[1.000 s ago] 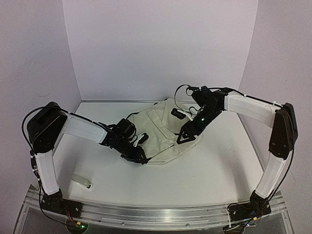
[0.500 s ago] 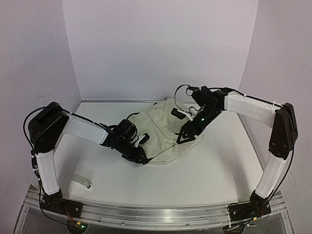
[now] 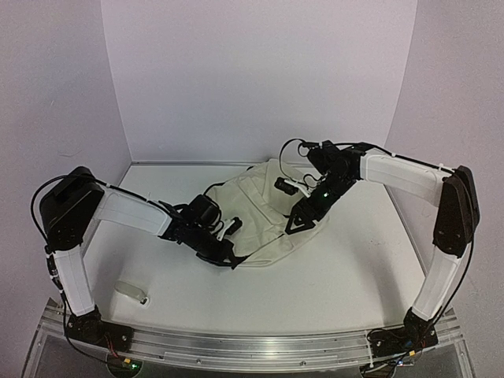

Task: Pack the student bag
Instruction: Zip the student bag at the center of the board.

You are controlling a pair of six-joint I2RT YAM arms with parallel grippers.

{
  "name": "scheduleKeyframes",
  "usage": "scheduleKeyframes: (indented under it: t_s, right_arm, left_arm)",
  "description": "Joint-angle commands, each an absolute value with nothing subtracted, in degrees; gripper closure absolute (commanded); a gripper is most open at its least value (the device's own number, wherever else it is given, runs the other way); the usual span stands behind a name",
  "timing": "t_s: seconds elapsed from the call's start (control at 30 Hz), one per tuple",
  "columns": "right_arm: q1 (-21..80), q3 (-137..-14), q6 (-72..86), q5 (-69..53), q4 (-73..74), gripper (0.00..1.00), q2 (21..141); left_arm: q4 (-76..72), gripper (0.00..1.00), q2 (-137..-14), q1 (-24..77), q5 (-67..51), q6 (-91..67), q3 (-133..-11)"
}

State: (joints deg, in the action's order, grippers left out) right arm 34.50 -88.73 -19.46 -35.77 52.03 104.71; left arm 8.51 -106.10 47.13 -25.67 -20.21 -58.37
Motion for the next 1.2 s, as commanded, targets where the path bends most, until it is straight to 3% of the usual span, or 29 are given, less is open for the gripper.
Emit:
scheduleKeyframes:
  t_s: [0.0,0.63,1.0,1.1,1.17]
  right_arm:
    - [36.7,-88.6,-21.2,-33.4,50.2,0.37,105.6]
    - [47.9,-78.1,-29.3,-25.1,26.3,0.40,106.0]
    - [48.7,-77.2,-30.6,-19.5,19.2,0.41,108.4]
    - [49.3,-76.8,-31.3,-18.6,18.5,0.44,109.1]
    - [49.4,-76.9,-31.7,-18.2,18.3,0.53,109.5]
  left_arm:
    - [6.7,1.00,-99.0,47.5,-27.2,-23.1,-57.7]
    - [-3.1,1.00,-94.4,45.7,-33.1,-30.8,-54.1]
    - [-4.1,1.00,-91.0,44.9,-34.8,-32.8,-53.5]
    - [-4.7,1.00,-90.9,44.7,-35.0,-33.1,-53.3]
    - [-4.8,1.00,-91.0,44.4,-34.9,-33.5,-53.3]
